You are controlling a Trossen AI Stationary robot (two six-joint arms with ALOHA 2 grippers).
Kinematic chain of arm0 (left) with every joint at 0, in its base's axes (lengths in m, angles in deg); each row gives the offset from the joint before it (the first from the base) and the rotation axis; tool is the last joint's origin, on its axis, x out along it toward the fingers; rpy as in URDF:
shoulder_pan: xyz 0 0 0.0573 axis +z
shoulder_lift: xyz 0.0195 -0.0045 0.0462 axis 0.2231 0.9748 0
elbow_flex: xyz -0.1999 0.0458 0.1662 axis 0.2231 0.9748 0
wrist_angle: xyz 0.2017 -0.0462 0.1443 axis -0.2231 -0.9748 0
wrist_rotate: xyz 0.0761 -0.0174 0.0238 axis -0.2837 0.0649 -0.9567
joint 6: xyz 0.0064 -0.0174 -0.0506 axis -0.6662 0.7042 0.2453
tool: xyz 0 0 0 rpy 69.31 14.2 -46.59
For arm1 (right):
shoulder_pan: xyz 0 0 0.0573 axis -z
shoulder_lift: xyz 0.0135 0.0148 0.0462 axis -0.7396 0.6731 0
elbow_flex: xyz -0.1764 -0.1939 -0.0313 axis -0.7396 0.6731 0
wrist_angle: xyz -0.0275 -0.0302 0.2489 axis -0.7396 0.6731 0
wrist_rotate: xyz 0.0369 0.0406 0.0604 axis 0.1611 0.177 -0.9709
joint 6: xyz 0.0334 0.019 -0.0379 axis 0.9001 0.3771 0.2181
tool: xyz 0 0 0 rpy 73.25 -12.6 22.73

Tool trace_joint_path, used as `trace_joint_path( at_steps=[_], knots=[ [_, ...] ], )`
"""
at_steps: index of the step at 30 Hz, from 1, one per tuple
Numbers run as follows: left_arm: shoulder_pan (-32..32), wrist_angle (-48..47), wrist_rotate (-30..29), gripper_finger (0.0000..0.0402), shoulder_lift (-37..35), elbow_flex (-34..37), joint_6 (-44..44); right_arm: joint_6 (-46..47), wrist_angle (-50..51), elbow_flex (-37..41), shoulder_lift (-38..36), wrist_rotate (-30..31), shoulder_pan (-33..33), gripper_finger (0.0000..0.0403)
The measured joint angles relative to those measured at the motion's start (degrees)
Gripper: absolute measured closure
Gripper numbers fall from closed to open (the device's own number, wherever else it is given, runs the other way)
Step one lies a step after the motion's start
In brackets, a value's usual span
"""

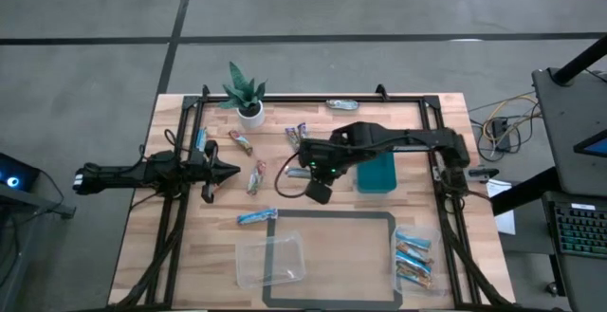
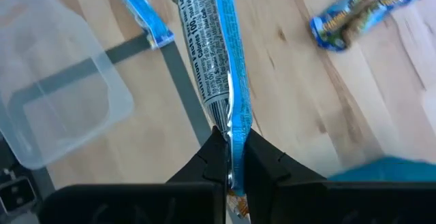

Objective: Pick and place Granola Bars by type
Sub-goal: Put the yellow granola bar into the right transparent bin

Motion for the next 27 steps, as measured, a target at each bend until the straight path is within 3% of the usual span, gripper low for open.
trace_joint_path(
  at_steps=[14,27],
  knots=[
    [0.02,0.0,-0.01,0.0402,0.02,-0.01,0.0,10.33,-3.24,22.5,-17.27,1.49,-6.05,0.0392],
    [0.02,0.0,0.0,0.0402,0.37,-0.02,0.0,28.43,-9.55,43.28,-31.8,4.89,-20.72,0.0392]
  ],
)
